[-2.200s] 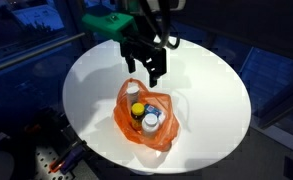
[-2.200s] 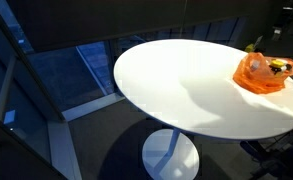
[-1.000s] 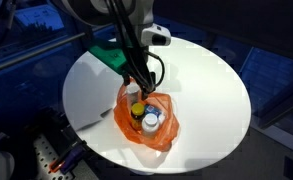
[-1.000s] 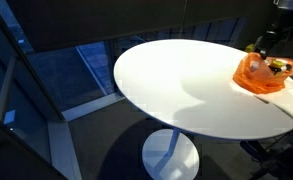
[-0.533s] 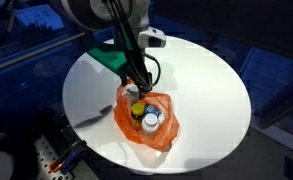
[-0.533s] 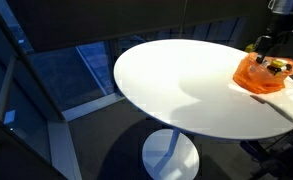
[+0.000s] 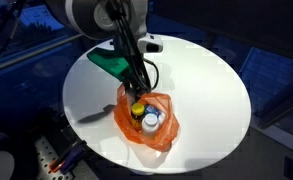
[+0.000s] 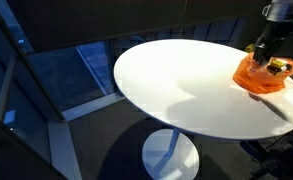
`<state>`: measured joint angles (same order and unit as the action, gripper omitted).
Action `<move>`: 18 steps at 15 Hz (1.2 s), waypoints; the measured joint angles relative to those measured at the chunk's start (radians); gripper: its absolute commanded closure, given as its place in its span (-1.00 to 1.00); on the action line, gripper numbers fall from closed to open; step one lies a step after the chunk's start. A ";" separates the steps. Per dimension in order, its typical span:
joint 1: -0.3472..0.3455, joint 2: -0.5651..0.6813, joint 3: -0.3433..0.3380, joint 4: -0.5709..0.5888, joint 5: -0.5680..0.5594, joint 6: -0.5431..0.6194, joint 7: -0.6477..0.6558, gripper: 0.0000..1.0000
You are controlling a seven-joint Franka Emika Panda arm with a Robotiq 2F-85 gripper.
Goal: Remove the tall white bottle from the plastic bag and place it on the table
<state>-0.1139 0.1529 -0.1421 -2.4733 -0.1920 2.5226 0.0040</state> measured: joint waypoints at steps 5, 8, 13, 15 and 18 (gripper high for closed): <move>0.001 -0.019 -0.003 0.017 -0.002 -0.016 0.010 0.78; 0.002 -0.075 -0.005 0.038 -0.020 -0.079 0.023 0.78; 0.015 -0.190 0.021 0.075 -0.023 -0.186 0.030 0.78; 0.026 -0.227 0.043 0.083 -0.022 -0.206 0.030 0.78; 0.053 -0.264 0.079 0.092 -0.008 -0.214 0.030 0.78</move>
<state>-0.0607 -0.1114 -0.0634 -2.3817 -0.2000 2.3087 0.0339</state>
